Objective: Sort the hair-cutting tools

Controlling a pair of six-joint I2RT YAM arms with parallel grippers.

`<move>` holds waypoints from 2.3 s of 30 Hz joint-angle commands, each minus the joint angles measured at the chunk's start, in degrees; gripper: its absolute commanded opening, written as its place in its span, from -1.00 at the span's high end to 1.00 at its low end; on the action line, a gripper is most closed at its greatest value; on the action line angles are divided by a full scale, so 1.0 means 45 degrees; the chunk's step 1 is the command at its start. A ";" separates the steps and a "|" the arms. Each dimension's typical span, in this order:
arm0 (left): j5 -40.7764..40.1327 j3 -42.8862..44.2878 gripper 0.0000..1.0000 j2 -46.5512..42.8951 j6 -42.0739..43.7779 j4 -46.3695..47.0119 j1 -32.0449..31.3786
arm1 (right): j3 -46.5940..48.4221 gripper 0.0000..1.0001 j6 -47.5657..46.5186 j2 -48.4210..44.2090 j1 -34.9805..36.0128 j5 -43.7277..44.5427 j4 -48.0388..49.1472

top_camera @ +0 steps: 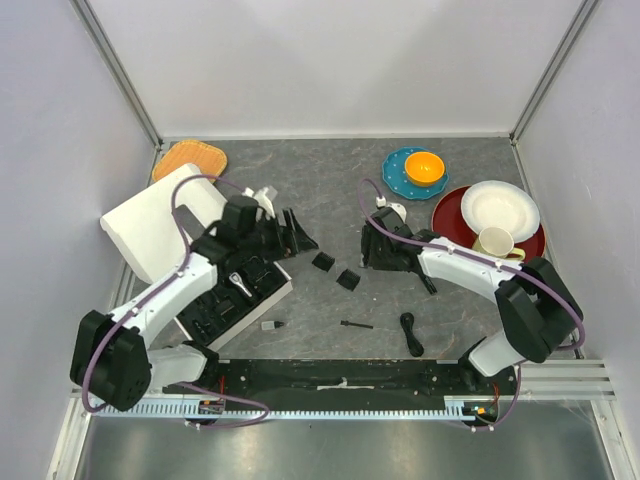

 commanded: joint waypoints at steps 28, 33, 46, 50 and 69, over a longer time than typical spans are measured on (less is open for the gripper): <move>-0.9512 -0.2094 -0.35 0.5435 -0.9416 0.5930 -0.7159 | 0.1181 0.05 0.1073 0.2984 -0.0051 0.1055 0.1614; -0.9063 -0.2152 -0.25 0.6021 -0.9670 0.6615 -0.7159 | 0.1260 0.14 0.1111 0.3318 -0.0031 0.0762 0.1595; -0.9180 -0.2661 0.00 0.6276 -1.0003 0.7495 -0.7101 | 0.0440 0.49 0.1697 0.3064 -0.0031 -0.1230 0.1517; -0.9395 -0.2758 0.05 0.6217 -0.9769 0.7650 -0.7023 | 0.0089 0.54 0.2359 0.2810 -0.0031 -0.1933 0.1516; -0.9610 -0.3110 0.41 0.5866 -0.9398 0.8159 -0.6905 | -0.1612 0.61 0.6658 0.1814 0.0047 -0.3144 0.2199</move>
